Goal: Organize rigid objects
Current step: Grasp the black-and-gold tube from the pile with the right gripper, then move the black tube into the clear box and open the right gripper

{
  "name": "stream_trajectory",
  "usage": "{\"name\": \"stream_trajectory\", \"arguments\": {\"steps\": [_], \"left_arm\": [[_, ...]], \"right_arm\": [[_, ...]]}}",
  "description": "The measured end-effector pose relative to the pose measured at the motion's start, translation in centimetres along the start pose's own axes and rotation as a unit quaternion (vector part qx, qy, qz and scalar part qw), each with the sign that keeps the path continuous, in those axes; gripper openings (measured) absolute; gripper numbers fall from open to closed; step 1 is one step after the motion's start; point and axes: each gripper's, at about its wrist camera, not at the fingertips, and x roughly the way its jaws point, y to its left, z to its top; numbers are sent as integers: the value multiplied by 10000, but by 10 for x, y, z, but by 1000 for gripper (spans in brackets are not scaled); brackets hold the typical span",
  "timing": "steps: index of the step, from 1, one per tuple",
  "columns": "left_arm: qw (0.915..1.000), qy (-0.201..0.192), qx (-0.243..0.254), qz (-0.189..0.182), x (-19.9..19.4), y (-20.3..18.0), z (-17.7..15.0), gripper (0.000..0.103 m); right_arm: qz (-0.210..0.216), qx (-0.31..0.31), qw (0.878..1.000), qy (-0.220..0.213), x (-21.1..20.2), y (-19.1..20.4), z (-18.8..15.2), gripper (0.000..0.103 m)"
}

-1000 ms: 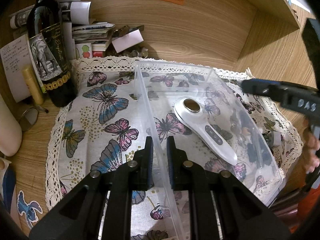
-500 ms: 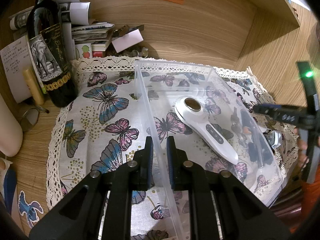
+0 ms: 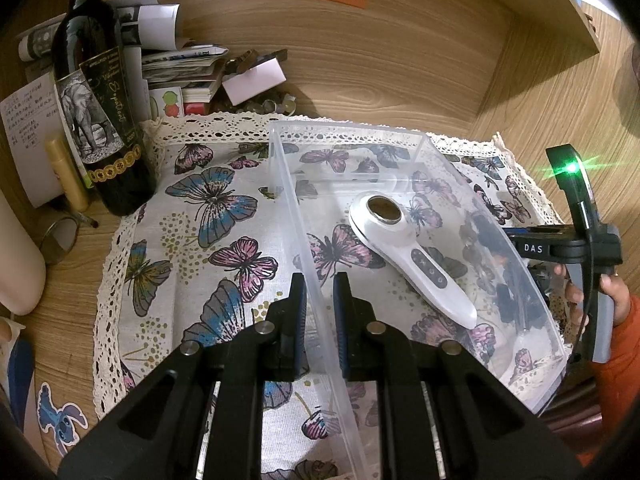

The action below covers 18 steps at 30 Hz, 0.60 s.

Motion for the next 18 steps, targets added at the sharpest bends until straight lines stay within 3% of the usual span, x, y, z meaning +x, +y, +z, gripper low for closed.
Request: {"name": "stream_trajectory", "arguments": {"steps": [7, 18], "left_arm": [[10000, 12, 29, 35, 1, 0, 0, 14], [10000, 17, 30, 38, 1, -1, 0, 14]], "right_arm": [[63, 25, 9996, -280, -13, 0, 7, 21], [218, -287, 9912, -1276, -89, 25, 17, 21]]}}
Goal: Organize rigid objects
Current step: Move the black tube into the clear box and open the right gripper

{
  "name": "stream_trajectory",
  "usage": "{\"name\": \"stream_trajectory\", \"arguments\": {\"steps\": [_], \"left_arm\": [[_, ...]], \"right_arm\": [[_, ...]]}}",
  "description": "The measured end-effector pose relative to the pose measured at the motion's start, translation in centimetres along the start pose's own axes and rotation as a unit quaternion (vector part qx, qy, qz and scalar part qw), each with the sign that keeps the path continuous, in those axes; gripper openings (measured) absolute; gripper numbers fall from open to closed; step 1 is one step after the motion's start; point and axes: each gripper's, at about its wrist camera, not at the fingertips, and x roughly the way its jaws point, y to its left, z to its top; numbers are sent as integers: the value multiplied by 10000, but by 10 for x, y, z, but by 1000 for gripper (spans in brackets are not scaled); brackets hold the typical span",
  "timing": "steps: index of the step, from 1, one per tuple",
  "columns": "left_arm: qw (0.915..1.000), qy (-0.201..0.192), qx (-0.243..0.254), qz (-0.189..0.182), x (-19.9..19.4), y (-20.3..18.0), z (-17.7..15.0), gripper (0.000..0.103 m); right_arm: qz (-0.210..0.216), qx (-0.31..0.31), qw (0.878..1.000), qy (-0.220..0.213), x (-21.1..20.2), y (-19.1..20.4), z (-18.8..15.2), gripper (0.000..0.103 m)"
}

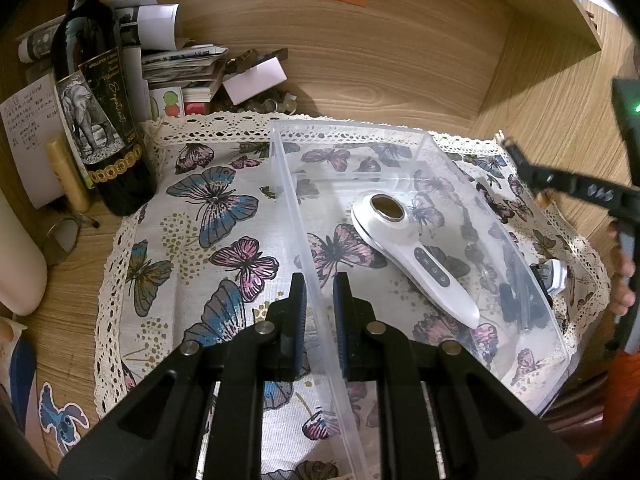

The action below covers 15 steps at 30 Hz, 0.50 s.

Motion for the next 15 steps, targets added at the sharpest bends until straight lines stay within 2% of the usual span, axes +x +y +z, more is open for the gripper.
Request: {"name": "stream_trajectory", "arguments": {"steps": [8, 15], "left_arm": [[10000, 0, 0, 1, 0, 0, 0, 14], [10000, 2, -1, 2, 0, 0, 0, 14]], "right_arm": [[280, -543, 9970, -467, -28, 38, 14, 21], [546, -929, 9936, -333, -18, 71, 9, 21]]}}
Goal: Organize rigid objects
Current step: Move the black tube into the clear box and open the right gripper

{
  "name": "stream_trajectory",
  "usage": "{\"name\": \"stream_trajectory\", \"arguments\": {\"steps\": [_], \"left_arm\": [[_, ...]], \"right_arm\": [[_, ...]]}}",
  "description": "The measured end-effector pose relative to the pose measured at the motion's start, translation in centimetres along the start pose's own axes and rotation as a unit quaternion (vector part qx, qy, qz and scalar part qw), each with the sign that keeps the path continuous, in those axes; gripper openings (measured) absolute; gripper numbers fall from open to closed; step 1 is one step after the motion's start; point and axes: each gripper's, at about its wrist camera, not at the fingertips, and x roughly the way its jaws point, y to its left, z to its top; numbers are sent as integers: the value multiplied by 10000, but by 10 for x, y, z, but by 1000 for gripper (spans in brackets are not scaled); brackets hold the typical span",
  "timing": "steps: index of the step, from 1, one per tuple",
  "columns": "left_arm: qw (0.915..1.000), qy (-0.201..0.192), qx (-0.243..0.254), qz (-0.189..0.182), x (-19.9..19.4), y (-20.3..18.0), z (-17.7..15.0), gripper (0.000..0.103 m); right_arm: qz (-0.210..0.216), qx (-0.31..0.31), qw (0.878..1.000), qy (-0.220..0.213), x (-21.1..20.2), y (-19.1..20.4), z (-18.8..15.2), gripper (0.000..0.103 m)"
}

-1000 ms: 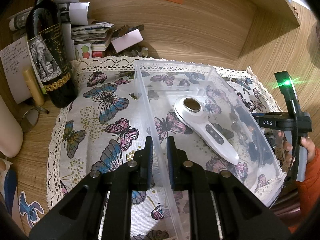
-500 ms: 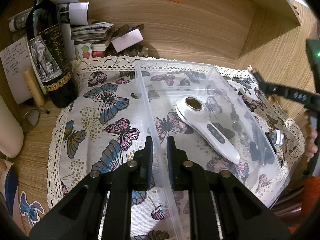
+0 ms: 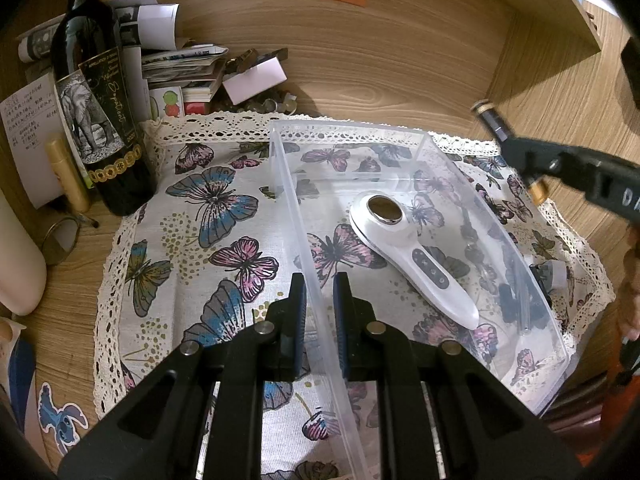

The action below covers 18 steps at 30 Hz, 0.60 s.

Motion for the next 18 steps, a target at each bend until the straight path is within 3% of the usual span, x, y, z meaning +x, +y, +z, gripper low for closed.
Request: {"name": "stream_trajectory", "arguments": {"steps": [18], "left_arm": [[10000, -11, -5, -13, 1, -2, 0, 14]], "right_arm": [[159, -163, 9949, 984, 59, 18, -16, 21]]}}
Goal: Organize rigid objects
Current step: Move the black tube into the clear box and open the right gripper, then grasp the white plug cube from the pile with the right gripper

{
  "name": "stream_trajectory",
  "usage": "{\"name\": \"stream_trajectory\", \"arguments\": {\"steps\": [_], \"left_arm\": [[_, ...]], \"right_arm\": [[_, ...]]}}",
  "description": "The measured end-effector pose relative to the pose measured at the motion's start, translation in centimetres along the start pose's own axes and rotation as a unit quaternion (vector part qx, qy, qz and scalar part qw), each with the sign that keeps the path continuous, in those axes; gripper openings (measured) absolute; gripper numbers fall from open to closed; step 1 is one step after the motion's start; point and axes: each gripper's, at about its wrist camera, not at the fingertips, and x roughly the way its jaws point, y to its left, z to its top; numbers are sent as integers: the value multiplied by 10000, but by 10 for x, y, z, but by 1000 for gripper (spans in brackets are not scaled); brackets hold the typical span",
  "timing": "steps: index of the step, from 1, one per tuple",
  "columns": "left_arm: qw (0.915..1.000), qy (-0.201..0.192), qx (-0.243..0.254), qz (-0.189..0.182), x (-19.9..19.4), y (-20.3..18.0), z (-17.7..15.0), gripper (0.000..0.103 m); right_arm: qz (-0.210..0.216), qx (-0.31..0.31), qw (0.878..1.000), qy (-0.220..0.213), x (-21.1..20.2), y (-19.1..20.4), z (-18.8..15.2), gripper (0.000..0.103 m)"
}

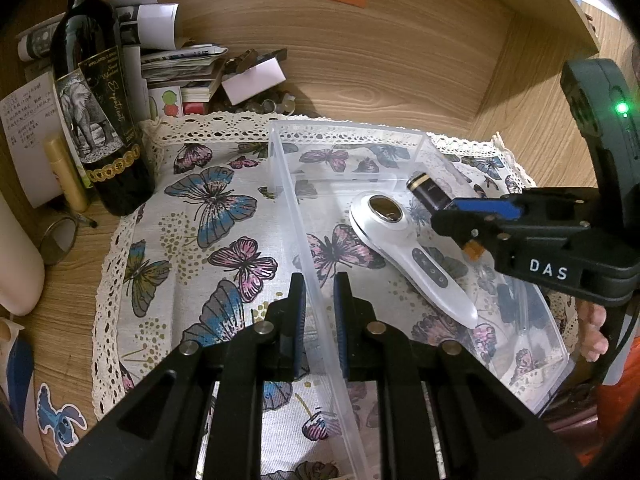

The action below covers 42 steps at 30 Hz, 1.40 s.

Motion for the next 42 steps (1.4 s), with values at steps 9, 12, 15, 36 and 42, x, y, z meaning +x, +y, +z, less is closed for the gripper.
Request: {"name": "stream_trajectory", "arguments": {"steps": [9, 12, 15, 36, 42], "left_arm": [[10000, 0, -1, -3, 0, 0, 0, 14], [10000, 0, 3, -2, 0, 0, 0, 14], [10000, 1, 2, -2, 0, 0, 0, 14], [10000, -4, 34, 5, 0, -2, 2, 14], [10000, -3, 41, 15, 0, -2, 2, 14]], "right_arm": [[-4, 72, 9999, -113, -8, -3, -1, 22], [-43, 152, 9996, -221, -19, -9, 0, 24], [-133, 263, 9989, -370, -31, -17, -1, 26], [-1369, 1992, 9700, -240, -78, -121, -91, 37], [-1284, 2289, 9649, 43, -65, -127, -117, 39]]}}
